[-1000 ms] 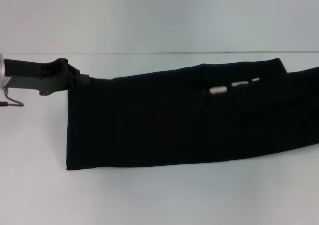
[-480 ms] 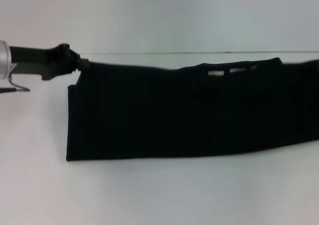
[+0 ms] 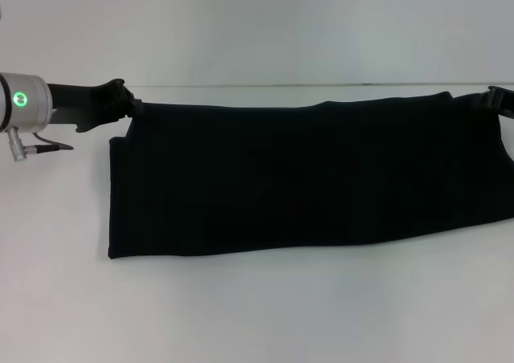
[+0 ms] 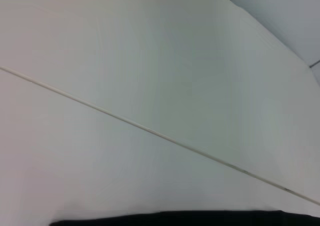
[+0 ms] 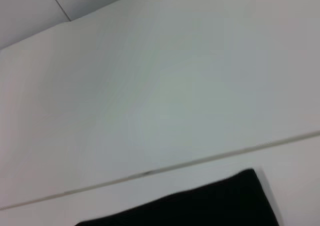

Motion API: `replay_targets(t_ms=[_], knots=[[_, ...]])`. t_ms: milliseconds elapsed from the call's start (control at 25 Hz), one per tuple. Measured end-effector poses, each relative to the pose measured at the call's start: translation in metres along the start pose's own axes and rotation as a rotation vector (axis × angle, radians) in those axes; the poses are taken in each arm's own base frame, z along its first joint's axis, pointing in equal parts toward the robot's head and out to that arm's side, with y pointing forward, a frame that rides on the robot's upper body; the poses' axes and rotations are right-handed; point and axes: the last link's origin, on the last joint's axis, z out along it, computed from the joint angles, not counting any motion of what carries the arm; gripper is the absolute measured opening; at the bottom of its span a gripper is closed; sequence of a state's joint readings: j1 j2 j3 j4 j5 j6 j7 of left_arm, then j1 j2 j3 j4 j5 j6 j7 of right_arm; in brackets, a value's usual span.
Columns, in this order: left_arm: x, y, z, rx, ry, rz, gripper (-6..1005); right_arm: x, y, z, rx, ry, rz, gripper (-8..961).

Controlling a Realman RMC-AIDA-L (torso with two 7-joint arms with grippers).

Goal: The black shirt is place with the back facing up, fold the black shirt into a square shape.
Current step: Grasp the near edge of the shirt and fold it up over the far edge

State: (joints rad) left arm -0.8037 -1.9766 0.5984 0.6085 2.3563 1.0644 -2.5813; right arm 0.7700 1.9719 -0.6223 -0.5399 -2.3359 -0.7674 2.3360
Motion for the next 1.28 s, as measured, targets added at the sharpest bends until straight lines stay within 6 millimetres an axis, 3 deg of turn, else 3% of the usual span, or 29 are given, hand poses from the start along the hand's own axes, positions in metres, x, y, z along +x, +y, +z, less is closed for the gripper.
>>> replay_targets(t_ms=[440,760,1280], knots=[[0.003,-0.013,-0.003,0.035,0.061,-0.038,0,-0.022,0.012,0.004,0.014,-0.061,-0.032,68],[-0.001,-0.017,0.006,0.071,0.07,-0.041,0,-0.017,0.023,0.022,0.084,-0.08,-0.092,70],[0.004,-0.024,0.006,0.115,0.118,-0.032,-1,-0.021,0.02,0.023,0.126,-0.12,-0.102,72]])
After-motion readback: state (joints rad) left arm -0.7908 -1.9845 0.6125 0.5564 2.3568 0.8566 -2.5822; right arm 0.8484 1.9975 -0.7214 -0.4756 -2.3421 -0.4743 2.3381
